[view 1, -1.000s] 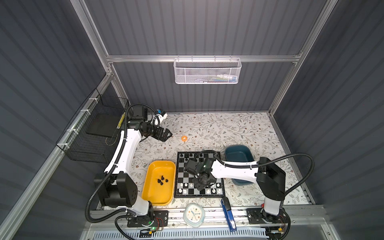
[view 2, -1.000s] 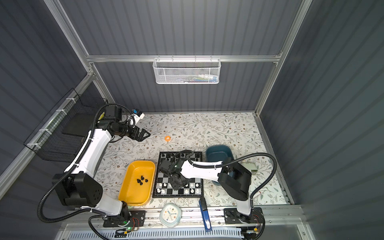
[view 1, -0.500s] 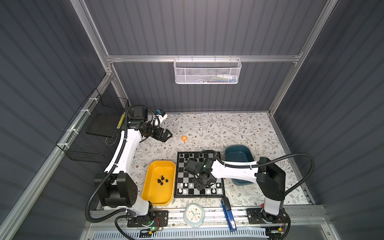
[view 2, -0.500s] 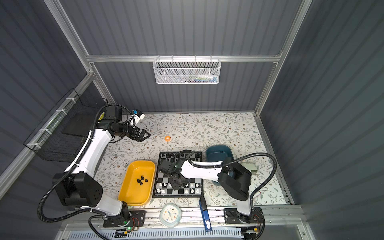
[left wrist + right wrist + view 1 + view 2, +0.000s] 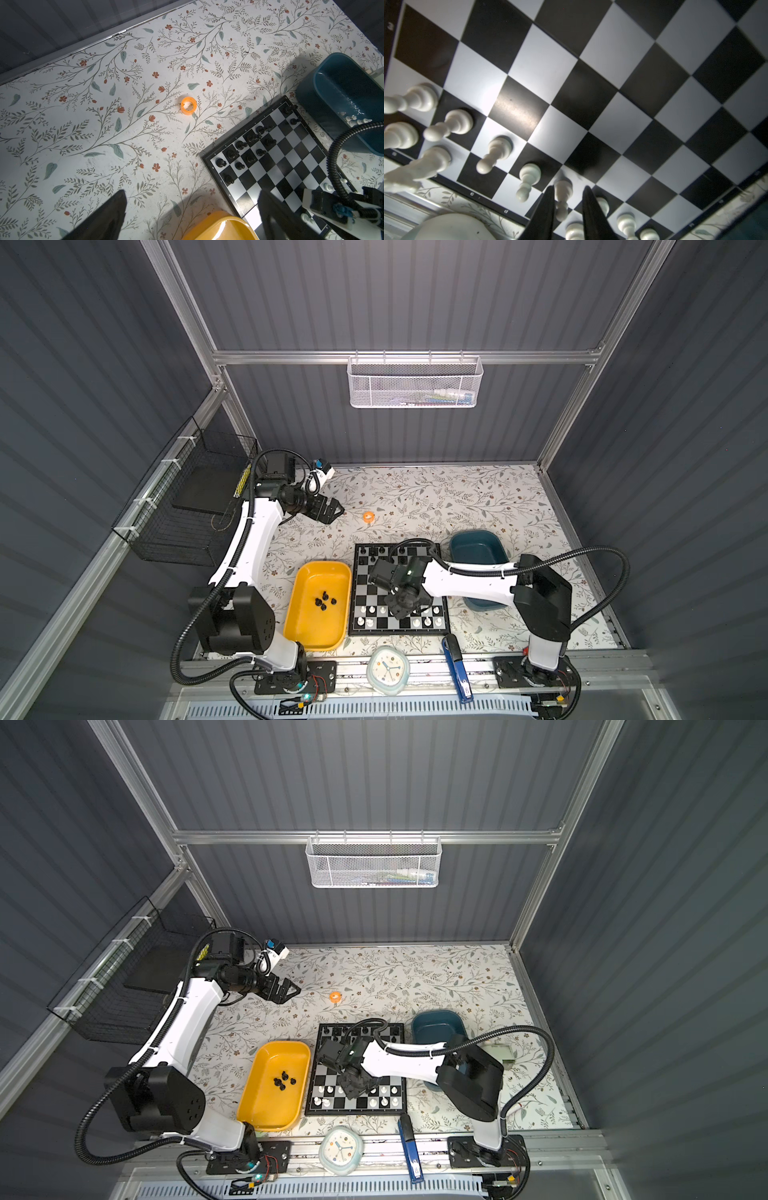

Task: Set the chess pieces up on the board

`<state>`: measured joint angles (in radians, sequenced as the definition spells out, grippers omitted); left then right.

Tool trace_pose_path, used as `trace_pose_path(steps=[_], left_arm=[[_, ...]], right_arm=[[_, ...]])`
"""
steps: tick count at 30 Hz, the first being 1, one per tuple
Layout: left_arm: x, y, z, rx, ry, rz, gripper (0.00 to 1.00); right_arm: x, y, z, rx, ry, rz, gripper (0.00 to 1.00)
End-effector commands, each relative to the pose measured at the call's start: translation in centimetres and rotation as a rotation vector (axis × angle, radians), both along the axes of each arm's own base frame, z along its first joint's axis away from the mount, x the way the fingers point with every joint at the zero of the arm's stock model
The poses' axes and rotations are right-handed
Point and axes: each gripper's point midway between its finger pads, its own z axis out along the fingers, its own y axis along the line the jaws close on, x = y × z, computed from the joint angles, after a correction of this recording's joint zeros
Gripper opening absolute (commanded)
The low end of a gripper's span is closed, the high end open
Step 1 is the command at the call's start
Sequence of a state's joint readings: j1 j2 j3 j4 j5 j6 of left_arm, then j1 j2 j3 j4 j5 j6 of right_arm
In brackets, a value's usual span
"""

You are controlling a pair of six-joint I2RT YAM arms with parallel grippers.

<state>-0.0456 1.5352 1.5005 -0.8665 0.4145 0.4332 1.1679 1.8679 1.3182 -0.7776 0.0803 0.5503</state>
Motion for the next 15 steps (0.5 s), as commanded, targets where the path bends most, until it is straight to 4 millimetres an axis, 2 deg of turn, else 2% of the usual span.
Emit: trace_pose_path(steps=[1, 11, 15], left_arm=[[-0.5, 0.3, 1.2, -0.005, -0.027, 0.017, 1.0], [-0.6, 0.5, 1.3, 0.001, -0.034, 0.022, 1.0], [-0.6, 0.6, 1.6, 0.009, -0.04, 0.018, 0.99]], right_arm=[[0.2, -0.7, 1.0, -0.009, -0.03, -0.005, 0.28], [0.3, -0.2, 3.2, 0.028, -0.048, 0.029, 0.28], [1.8, -0.8, 6.7, 0.051, -0.104, 0.024, 0.28]])
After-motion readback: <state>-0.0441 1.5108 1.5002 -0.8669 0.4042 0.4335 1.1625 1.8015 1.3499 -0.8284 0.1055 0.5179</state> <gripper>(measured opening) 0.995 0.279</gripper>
